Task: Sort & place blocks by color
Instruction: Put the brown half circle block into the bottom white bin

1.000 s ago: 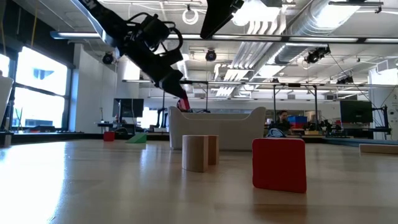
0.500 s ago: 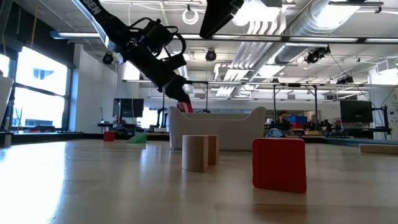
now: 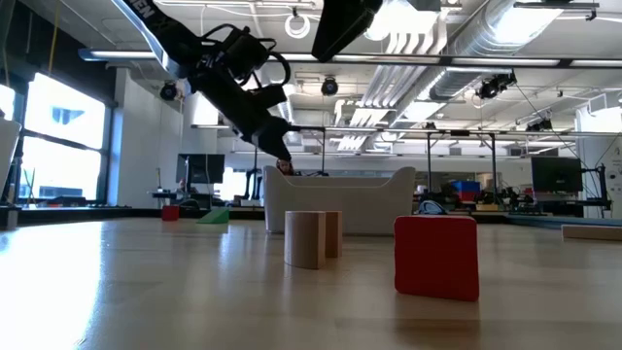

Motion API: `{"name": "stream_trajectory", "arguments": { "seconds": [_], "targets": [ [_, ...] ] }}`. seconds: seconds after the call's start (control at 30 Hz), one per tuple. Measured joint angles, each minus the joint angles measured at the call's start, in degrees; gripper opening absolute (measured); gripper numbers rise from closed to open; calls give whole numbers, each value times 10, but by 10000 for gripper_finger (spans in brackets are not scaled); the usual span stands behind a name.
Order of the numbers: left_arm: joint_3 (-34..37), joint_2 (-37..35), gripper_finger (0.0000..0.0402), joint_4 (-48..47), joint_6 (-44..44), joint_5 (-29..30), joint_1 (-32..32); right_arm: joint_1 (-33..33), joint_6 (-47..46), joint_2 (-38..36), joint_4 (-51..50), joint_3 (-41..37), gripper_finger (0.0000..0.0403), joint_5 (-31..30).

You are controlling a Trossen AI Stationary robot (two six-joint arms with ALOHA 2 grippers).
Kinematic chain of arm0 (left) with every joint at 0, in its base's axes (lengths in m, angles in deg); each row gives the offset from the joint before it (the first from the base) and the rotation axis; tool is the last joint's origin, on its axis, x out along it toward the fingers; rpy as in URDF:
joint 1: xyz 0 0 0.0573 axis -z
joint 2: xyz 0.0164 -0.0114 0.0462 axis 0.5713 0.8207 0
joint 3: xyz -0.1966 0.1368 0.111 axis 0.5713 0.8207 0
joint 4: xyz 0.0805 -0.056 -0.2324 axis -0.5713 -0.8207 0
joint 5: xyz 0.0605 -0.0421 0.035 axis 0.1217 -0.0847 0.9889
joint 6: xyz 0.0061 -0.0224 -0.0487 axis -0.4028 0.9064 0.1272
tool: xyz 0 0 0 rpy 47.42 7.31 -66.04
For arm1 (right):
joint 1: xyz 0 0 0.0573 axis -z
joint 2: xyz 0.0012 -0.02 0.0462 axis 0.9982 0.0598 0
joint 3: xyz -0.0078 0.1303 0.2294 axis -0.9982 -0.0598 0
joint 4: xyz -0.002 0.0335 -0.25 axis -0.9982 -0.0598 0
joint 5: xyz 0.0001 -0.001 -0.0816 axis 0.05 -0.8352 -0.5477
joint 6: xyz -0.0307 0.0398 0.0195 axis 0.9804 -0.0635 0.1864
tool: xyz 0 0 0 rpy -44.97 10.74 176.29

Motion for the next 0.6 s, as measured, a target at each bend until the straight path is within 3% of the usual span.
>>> {"name": "stream_trajectory", "arguments": {
  "seconds": [0.27, 0.6],
  "targets": [
    [0, -60, 235, -97, -15, 18, 15, 0, 0, 0, 0, 0, 224, 39],
    [0, -157, 236, -295, 20, 16, 68, 0, 12, 1, 0, 0, 224, 135]
  ]
}}
